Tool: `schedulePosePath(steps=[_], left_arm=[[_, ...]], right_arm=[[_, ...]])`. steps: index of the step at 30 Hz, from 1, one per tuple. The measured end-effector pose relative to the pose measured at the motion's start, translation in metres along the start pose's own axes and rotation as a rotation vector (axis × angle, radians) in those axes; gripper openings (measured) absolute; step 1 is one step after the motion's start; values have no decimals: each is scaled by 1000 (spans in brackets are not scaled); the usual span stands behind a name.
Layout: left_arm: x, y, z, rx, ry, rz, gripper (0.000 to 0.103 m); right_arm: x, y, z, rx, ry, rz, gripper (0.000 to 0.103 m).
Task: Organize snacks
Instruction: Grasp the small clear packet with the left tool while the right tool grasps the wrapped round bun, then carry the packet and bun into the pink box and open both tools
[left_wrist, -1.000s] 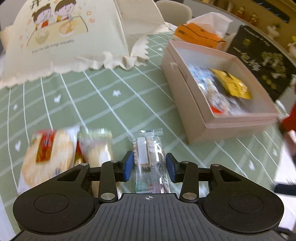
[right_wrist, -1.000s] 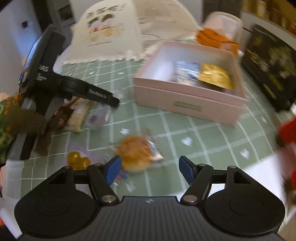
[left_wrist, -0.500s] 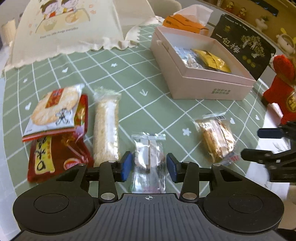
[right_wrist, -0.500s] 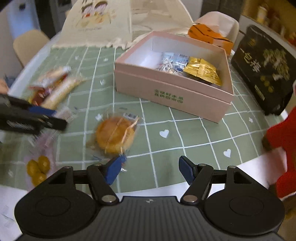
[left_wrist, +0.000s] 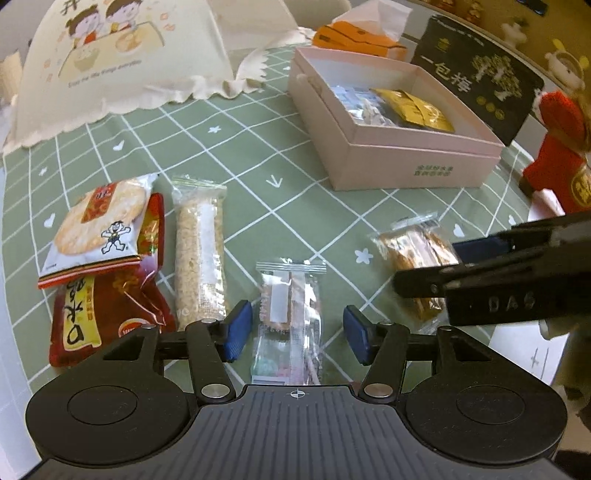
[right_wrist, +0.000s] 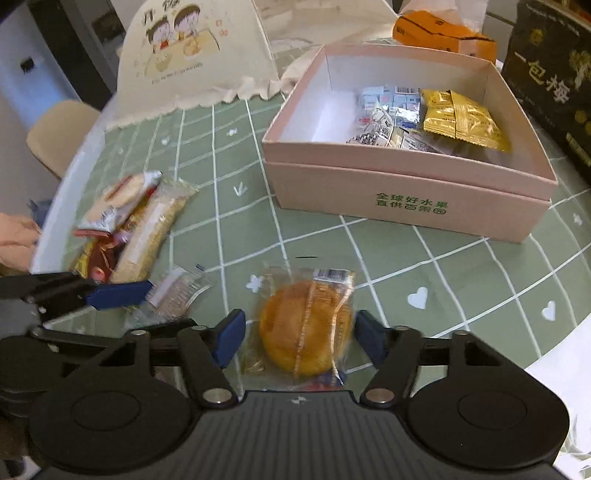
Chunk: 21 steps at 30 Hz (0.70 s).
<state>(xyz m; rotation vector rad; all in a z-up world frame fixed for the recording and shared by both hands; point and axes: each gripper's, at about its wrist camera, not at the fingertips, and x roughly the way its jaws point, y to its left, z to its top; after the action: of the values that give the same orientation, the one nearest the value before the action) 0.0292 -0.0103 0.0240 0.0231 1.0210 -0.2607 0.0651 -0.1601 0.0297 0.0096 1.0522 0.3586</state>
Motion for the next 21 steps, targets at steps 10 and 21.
schedulePosePath(steps=[10,21], left_arm=[[3,4,8,-55,35,-7,59],[-26,-27,-2,125,-19,-33,41]], right_arm=[[-51,-12,-22,-72,-29,13,54],[-87,-50,-34,-34,-83,-90,54]])
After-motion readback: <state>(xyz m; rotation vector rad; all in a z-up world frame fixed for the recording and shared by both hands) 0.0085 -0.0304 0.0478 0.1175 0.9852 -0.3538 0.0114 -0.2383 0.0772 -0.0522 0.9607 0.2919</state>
